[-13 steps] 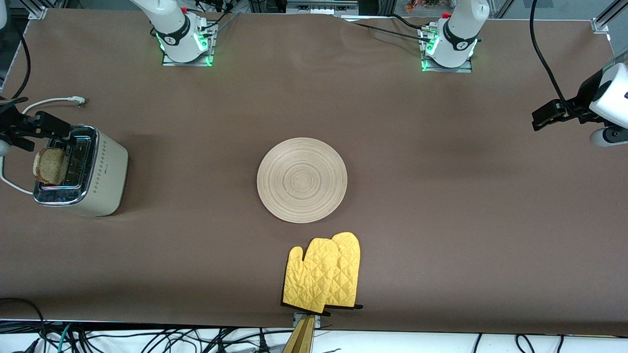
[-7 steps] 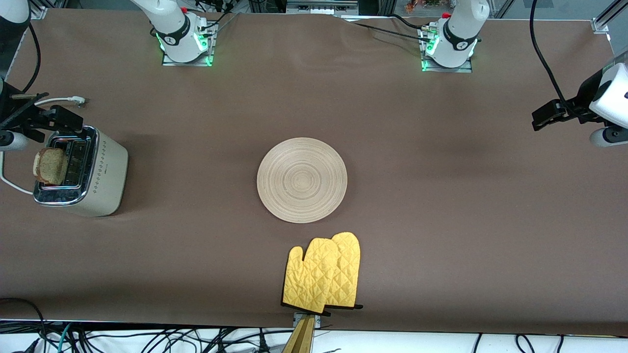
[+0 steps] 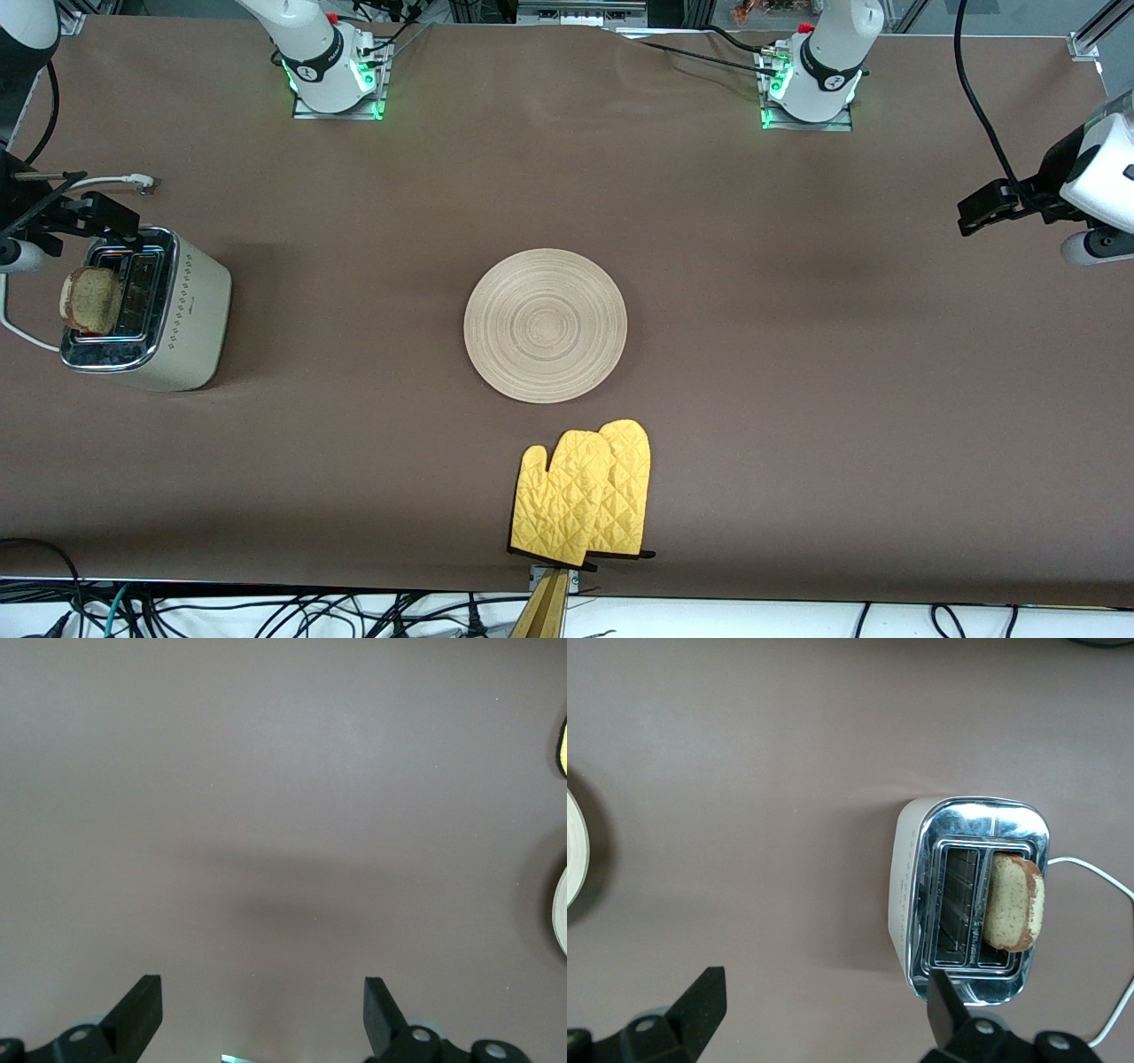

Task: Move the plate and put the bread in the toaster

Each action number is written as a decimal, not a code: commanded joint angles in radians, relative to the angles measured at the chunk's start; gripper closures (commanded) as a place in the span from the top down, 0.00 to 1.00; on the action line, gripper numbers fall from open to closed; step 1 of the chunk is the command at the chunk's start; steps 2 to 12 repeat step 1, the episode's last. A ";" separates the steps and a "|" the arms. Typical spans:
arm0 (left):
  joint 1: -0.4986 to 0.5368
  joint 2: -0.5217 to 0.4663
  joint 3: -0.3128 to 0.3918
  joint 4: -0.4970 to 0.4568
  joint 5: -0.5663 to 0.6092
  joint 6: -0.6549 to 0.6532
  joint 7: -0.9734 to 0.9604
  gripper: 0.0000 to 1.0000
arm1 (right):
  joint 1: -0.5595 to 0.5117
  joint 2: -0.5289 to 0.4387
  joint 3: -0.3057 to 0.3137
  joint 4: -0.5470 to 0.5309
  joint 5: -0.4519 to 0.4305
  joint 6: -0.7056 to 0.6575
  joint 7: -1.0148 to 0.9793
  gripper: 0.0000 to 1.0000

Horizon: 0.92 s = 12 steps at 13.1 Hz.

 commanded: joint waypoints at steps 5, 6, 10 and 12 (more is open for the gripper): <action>0.000 0.010 -0.004 0.029 0.011 -0.011 0.005 1.00 | -0.015 0.008 0.012 0.022 -0.012 -0.008 0.006 1.00; 0.000 0.010 -0.004 0.029 0.011 -0.011 0.005 1.00 | -0.015 0.008 0.012 0.022 -0.012 -0.008 0.006 1.00; 0.000 0.010 -0.004 0.029 0.011 -0.011 0.005 1.00 | -0.015 0.008 0.012 0.022 -0.012 -0.008 0.006 1.00; 0.000 0.010 -0.004 0.029 0.011 -0.011 0.005 1.00 | -0.015 0.008 0.012 0.022 -0.012 -0.008 0.006 1.00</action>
